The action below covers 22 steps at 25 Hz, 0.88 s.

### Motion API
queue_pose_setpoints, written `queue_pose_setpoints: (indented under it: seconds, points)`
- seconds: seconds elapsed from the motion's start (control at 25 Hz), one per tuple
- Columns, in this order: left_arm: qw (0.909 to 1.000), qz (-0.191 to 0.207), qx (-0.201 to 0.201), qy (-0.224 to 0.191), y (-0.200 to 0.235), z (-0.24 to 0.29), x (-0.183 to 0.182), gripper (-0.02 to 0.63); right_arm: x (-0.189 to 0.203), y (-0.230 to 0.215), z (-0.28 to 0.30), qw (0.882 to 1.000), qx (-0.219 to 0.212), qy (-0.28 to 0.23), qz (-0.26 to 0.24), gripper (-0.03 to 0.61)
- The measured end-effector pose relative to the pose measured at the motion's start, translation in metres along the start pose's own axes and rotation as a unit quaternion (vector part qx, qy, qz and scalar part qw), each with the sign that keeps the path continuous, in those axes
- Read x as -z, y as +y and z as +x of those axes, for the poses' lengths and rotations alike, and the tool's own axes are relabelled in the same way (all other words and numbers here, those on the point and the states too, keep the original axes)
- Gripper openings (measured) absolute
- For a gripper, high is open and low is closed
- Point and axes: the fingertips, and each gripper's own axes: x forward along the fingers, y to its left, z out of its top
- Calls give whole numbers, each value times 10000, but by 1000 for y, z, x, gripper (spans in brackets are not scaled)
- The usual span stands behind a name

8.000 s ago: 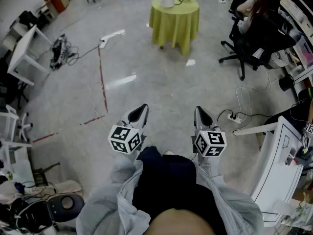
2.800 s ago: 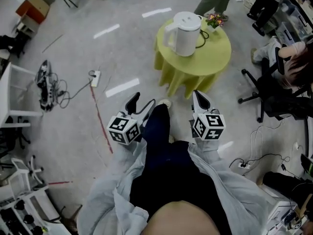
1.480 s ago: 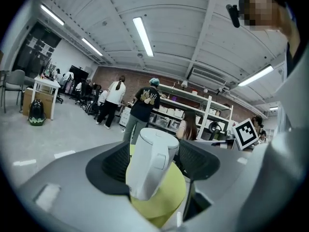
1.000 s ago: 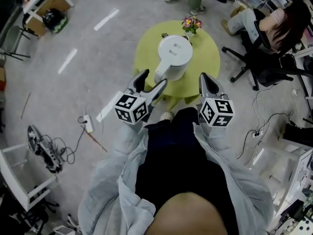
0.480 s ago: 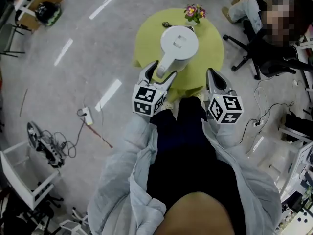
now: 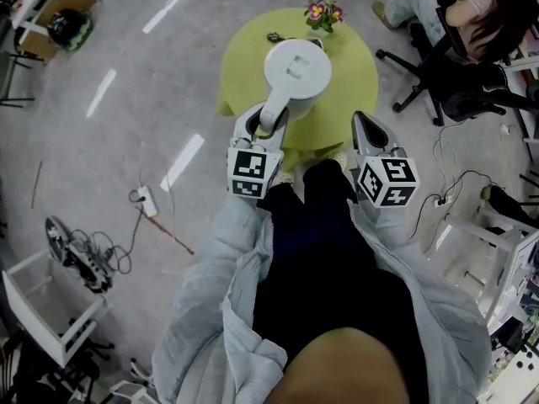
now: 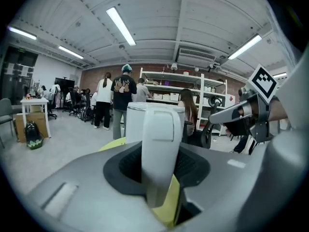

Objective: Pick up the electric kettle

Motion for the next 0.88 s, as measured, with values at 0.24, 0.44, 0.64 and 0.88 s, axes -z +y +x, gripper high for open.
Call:
queue_pose_setpoints:
  seconds: [0.24, 0.44, 0.64, 0.88]
  points:
    - [10000, 88, -11, -45, -1, 1, -2, 143, 3, 4, 4, 9999, -115, 57, -79, 2]
    - [9996, 215, -40, -159, 0, 3, -9, 140, 6, 7, 1, 9998, -145, 55, -110, 2]
    - [9993, 211, -118, -298, 5, 7, -18, 138, 10, -1, -5, 10000, -44, 62, -62, 2]
    - [9983, 35, -196, -539, 10, 14, -36, 137, 12, -10, -10, 10000, 55, 43, 6, 2]
